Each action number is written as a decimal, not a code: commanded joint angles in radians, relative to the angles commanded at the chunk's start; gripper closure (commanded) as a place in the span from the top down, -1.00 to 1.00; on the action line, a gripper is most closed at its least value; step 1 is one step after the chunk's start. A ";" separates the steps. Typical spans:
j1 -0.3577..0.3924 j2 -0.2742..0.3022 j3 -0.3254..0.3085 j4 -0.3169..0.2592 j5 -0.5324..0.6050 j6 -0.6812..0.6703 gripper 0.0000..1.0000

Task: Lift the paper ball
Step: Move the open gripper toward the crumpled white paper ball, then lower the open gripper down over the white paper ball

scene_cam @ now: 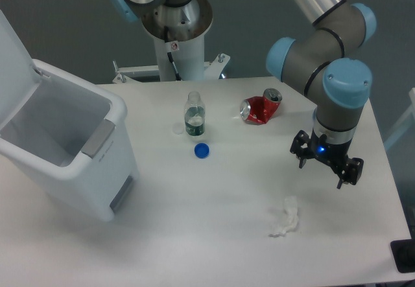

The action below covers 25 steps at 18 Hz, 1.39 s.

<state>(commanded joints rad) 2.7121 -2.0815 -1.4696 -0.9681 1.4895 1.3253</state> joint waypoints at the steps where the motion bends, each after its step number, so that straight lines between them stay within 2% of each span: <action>1: 0.000 -0.011 0.000 0.027 -0.017 0.000 1.00; 3: -0.002 -0.040 -0.002 0.101 -0.069 -0.003 1.00; 7: -0.009 -0.087 0.005 0.180 -0.075 0.003 1.00; 10: -0.021 -0.156 0.041 0.181 -0.188 0.038 1.00; 11: -0.031 -0.166 0.034 0.181 -0.227 0.043 1.00; 13: -0.043 -0.163 0.009 0.180 -0.233 0.044 1.00; 18: -0.055 -0.193 0.006 0.178 -0.233 0.060 1.00; 25: -0.057 -0.193 0.002 0.173 -0.226 0.063 1.00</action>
<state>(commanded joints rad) 2.6553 -2.2749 -1.4680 -0.7946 1.2640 1.3883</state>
